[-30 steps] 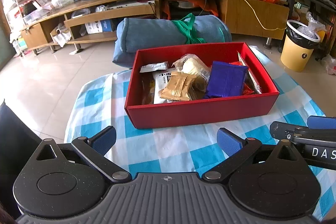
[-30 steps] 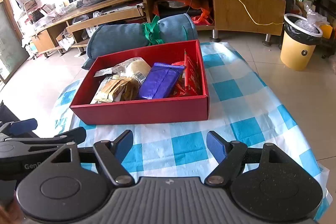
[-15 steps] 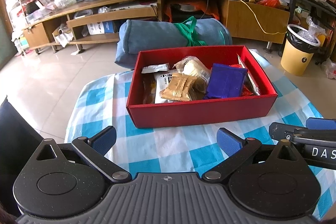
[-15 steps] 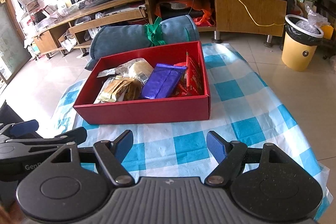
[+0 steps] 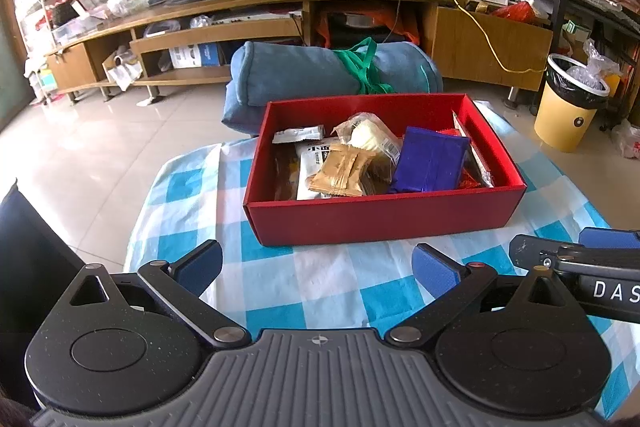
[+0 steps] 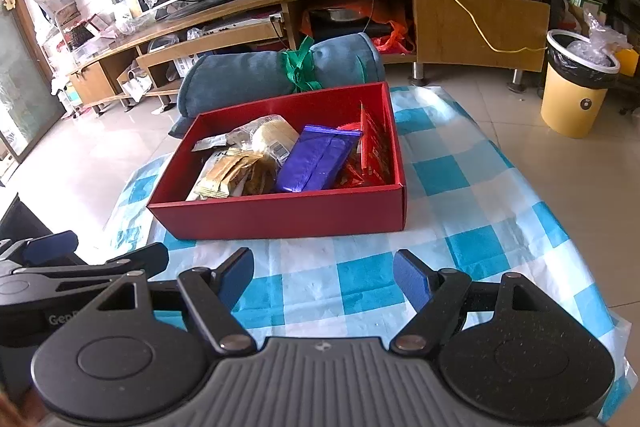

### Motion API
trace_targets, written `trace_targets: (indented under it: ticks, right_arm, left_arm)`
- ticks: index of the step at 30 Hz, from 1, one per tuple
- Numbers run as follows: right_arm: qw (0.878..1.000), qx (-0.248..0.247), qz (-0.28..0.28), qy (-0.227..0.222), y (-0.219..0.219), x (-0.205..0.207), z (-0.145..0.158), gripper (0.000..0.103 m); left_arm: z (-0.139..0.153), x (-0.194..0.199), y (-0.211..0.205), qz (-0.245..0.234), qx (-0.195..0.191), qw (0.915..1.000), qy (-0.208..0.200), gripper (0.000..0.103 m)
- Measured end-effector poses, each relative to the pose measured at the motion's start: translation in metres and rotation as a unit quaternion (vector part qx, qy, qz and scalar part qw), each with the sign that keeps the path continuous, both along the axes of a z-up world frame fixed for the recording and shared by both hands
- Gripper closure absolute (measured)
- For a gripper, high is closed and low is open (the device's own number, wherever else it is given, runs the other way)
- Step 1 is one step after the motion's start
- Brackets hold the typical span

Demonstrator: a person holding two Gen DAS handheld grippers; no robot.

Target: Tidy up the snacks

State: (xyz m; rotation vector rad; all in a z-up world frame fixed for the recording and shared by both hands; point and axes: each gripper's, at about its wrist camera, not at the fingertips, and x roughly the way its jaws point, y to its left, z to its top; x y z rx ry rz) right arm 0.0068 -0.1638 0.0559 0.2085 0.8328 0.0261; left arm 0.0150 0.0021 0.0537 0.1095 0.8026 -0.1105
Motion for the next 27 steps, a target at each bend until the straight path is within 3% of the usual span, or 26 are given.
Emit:
trace_targets:
  ticks: [5, 13, 27]
  right_arm:
    - [1.0, 0.009, 0.004, -0.006, 0.0, -0.002, 0.002, 0.031]
    - [0.999, 0.022, 0.008, -0.022, -0.003, -0.006, 0.01, 0.031]
    - [1.0, 0.015, 0.011, -0.017, 0.0, -0.003, 0.007, 0.031]
  left_arm:
    - [0.003, -0.002, 0.002, 0.002, -0.007, 0.9999, -0.009, 0.001]
    - [0.005, -0.002, 0.01, -0.004, -0.053, 0.9985, -0.014, 0.0]
    - [0.005, -0.005, 0.009, -0.009, -0.031, 0.9991, -0.029, 0.0]
